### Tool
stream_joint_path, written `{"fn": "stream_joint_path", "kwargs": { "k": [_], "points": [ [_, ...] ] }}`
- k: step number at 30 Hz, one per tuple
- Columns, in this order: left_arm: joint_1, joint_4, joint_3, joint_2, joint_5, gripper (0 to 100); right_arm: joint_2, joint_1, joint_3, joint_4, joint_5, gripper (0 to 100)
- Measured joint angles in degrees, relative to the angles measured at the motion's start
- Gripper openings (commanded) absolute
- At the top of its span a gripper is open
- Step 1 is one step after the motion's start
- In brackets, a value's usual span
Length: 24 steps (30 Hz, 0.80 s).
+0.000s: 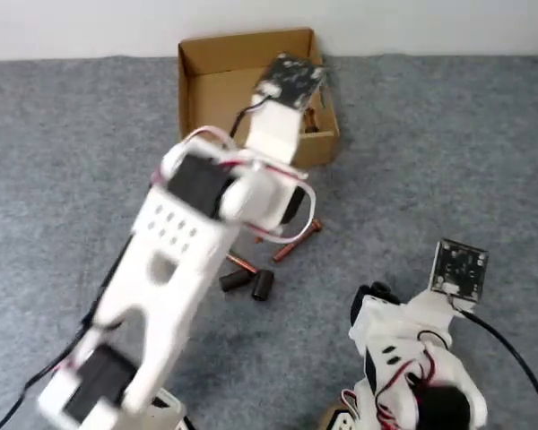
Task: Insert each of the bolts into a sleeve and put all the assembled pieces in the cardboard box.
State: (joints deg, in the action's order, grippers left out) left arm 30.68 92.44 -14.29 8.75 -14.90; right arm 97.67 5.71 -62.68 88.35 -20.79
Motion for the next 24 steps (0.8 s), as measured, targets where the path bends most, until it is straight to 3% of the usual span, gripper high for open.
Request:
{"fn": "stream_joint_path", "kwargs": {
  "k": [6,14,19,24],
  "points": [
    [0.00,-14.86,22.59,18.64,-0.35,0,5.45,0.09,0.00,0.00,0.00,0.8],
    [0.00,-35.69,50.29,43.25,-2.46,0,5.98,8.44,0.00,0.00,0.00,0.8],
    [0.00,-42.90,61.27,54.68,-3.16,0,5.98,13.80,0.00,-1.14,1.85,0.8],
    [0.00,-47.74,68.40,62.33,-12.13,0,5.98,19.96,-1.23,-7.38,7.12,0.8]
  ]
}}
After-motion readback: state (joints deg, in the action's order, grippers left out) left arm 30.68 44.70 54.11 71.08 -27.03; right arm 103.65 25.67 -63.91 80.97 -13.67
